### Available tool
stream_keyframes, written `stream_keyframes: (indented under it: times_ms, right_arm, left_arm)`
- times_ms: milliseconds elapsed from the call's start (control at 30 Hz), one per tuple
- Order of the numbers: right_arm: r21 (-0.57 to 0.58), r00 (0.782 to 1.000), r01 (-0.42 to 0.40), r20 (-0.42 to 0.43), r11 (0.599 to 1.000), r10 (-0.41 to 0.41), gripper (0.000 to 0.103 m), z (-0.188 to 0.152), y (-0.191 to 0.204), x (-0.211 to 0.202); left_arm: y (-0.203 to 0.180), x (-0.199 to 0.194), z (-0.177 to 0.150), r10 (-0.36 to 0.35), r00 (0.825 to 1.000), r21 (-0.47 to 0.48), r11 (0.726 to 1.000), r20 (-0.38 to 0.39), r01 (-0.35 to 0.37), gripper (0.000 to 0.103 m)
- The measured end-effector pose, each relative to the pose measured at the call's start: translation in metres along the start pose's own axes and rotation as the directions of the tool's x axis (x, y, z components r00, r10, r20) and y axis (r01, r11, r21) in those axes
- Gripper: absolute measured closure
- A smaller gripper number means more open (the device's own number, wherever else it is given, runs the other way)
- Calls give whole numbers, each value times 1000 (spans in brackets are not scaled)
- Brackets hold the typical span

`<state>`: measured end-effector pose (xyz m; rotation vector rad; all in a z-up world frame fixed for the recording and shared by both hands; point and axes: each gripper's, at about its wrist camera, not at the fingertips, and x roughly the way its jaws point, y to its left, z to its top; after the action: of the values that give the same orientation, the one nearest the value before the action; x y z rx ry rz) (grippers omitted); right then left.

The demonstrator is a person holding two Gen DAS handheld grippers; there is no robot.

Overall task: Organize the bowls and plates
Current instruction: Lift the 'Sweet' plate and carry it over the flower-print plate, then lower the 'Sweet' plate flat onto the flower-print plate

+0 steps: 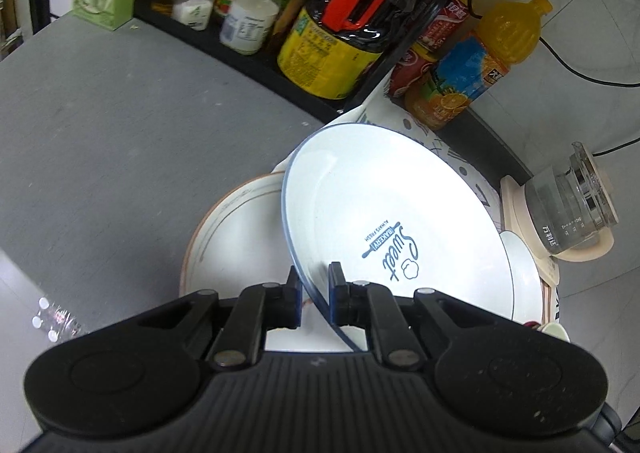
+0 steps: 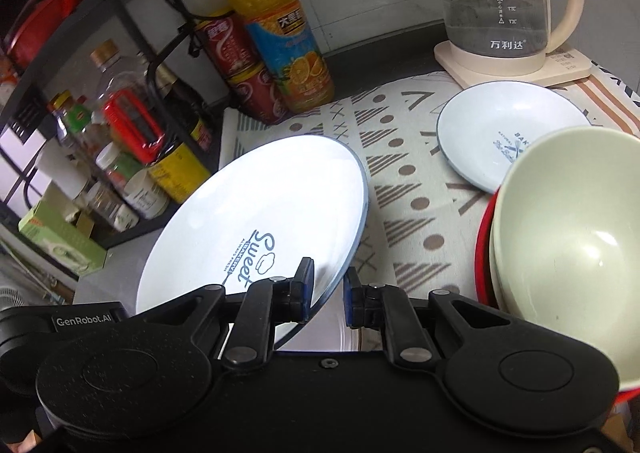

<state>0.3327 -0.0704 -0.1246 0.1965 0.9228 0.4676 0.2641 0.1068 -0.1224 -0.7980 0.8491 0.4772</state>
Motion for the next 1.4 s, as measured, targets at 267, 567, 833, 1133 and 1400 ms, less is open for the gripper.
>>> stream_keyframes:
  times_ms: [267,567,833,1133,1400]
  right_arm:
    - [-36,1000,-4,-20,999,3,89,-20,3,-8]
    - [-64,1000,-7,-27,998,5,89,-31,1,-16]
    - [-73,999,12,-37,997,-15,89,-35,-4,-20]
    - [-73,998,37,-46,997,-40,89,-38,-4,-15]
    - [-96,996,56,-58,994,-61,90,-36,-2,-9]
  left_arm:
    - [14,-13,-20,20,1000,-23,1000,1,-20,93]
    - [24,-19,-38,30,999,-37,999,-10,-30,92]
    - [26,-16,-47,27,999,-40,999,-35,-29,92]
    - [32,-11,-51,23,998,-53,998,-60,-26,91]
    - [32,-6,-49,16,997,-54,998,-82,-21,91]
